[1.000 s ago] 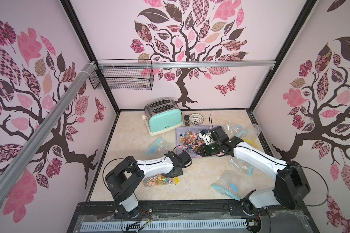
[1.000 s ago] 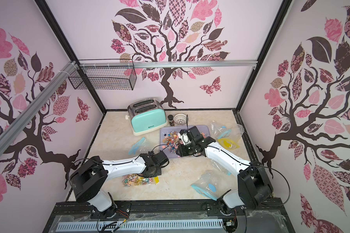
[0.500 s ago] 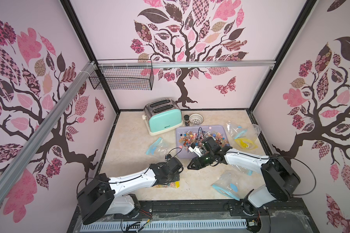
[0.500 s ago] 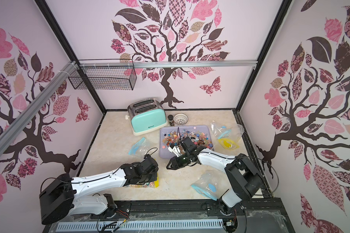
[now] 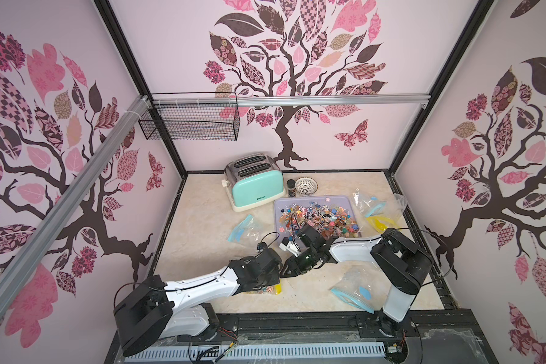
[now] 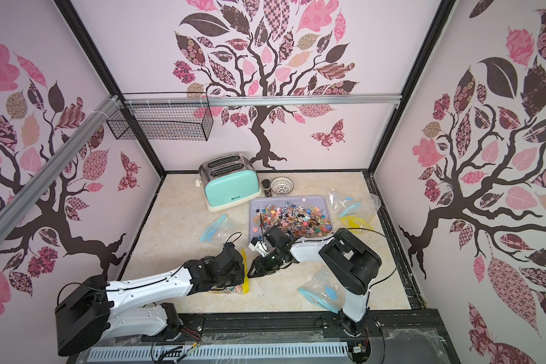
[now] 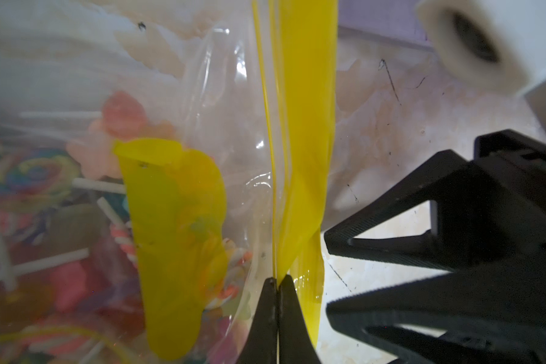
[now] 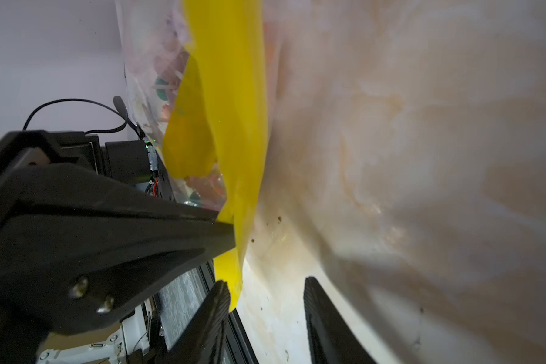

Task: Pour candies out of the ziploc bag
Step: Open the ziploc bag at the center of the board.

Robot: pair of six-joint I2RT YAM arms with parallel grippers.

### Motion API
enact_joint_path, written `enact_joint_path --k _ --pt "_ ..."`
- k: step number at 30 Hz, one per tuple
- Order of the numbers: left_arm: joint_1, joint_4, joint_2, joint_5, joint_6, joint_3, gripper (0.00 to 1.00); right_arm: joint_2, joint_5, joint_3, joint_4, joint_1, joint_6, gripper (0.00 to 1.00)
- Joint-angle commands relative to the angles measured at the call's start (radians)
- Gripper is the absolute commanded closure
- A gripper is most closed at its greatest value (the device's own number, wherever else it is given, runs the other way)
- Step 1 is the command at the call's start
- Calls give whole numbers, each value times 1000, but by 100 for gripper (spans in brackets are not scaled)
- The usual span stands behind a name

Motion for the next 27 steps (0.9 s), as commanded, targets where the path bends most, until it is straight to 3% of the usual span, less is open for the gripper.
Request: enact_joint_path --k 1,16,27 --pt "-4 46 -23 11 -6 -9 100 22 14 47 15 1 11 61" --pt "-6 62 -35 18 -9 -19 100 132 43 165 -10 2 19 79" --pt "-6 50 -36 3 -20 -22 100 97 -2 161 14 1 24 77"
